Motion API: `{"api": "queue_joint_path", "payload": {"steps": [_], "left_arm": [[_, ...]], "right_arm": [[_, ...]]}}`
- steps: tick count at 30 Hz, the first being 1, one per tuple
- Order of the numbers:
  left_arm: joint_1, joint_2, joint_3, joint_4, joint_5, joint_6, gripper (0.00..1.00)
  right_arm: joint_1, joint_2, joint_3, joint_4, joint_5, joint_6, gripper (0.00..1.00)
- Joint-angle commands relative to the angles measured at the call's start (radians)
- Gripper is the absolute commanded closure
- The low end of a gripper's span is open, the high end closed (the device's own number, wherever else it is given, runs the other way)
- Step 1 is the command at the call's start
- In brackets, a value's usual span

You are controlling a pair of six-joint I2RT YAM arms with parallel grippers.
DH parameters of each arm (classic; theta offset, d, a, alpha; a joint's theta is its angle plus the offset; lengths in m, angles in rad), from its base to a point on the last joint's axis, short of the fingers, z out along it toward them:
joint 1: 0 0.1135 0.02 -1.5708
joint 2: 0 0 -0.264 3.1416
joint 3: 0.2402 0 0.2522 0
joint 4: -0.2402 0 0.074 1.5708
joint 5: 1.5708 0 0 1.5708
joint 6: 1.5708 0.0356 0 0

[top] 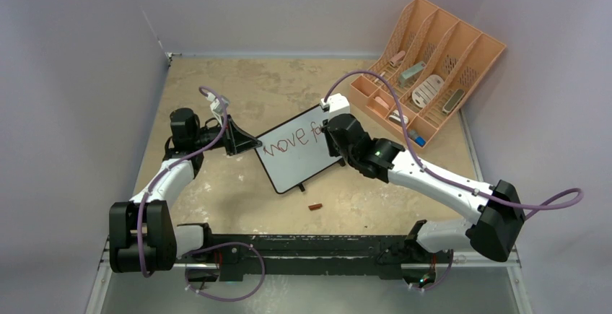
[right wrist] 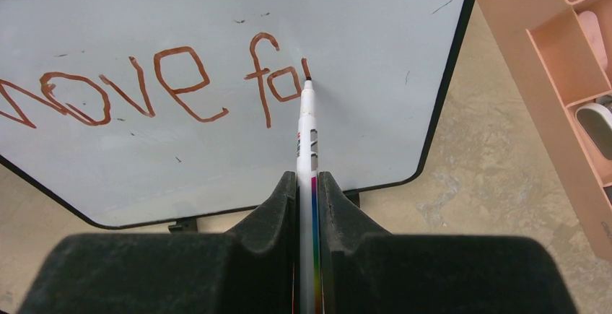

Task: Write a sentence on the whiteboard

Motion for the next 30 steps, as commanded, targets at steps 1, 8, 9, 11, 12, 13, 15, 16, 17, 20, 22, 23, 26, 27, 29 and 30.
{"api": "queue_joint_path", "payload": {"steps": [1, 8, 9, 11, 12, 13, 15, 16, 17, 20, 22, 23, 26, 27, 29, 30], "left_arm": [[-0.009, 0.006, 0.024, -0.001, 0.013, 0.047, 1.00], [-0.008, 0.006, 0.024, -0.002, 0.012, 0.047, 1.00], [-0.009, 0.006, 0.024, -0.001, 0.012, 0.047, 1.00], [-0.009, 0.006, 0.024, -0.001, 0.012, 0.047, 1.00], [-0.009, 0.006, 0.024, -0.001, 0.011, 0.047, 1.00], [-0.009, 0.006, 0.024, -0.001, 0.012, 0.047, 1.00], [-0.008, 0.006, 0.024, -0.001, 0.011, 0.047, 1.00], [-0.008, 0.005, 0.024, -0.001, 0.011, 0.047, 1.00], [-0.009, 0.006, 0.024, -0.002, 0.011, 0.047, 1.00], [-0.009, 0.006, 0.024, -0.002, 0.010, 0.047, 1.00], [-0.009, 0.009, 0.024, -0.002, 0.011, 0.047, 1.00], [-0.008, 0.008, 0.024, -0.002, 0.011, 0.047, 1.00], [-0.009, 0.008, 0.024, -0.002, 0.009, 0.047, 1.00], [-0.009, 0.008, 0.024, -0.002, 0.009, 0.047, 1.00], [-0.008, 0.008, 0.025, -0.002, 0.009, 0.047, 1.00], [-0.008, 0.009, 0.025, -0.002, 0.010, 0.047, 1.00]], "right_arm": [[-0.007, -0.014, -0.012, -0.004, -0.016, 0.006, 1.00], [-0.007, -0.020, -0.021, -0.013, -0.028, 0.015, 1.00], [-0.008, -0.020, -0.022, -0.015, -0.030, 0.017, 1.00], [-0.007, -0.021, -0.024, -0.019, -0.032, 0.018, 1.00], [-0.007, -0.021, -0.024, -0.021, -0.033, 0.020, 1.00], [-0.007, -0.022, -0.026, -0.022, -0.033, 0.019, 1.00], [-0.006, -0.025, -0.027, -0.024, -0.036, 0.021, 1.00], [-0.006, -0.026, -0.029, -0.024, -0.036, 0.023, 1.00], [-0.006, -0.026, -0.029, -0.025, -0.035, 0.023, 1.00], [-0.006, -0.028, -0.027, -0.026, -0.032, 0.026, 1.00], [-0.007, -0.036, -0.021, -0.021, -0.027, 0.026, 1.00], [-0.007, -0.041, -0.017, -0.020, -0.022, 0.025, 1.00], [-0.006, -0.051, -0.004, -0.017, -0.005, 0.018, 1.00], [-0.007, -0.053, -0.001, -0.015, -0.001, 0.016, 1.00], [-0.007, -0.052, 0.004, -0.012, 0.007, 0.016, 1.00], [-0.007, -0.052, 0.005, -0.011, 0.010, 0.015, 1.00]]}}
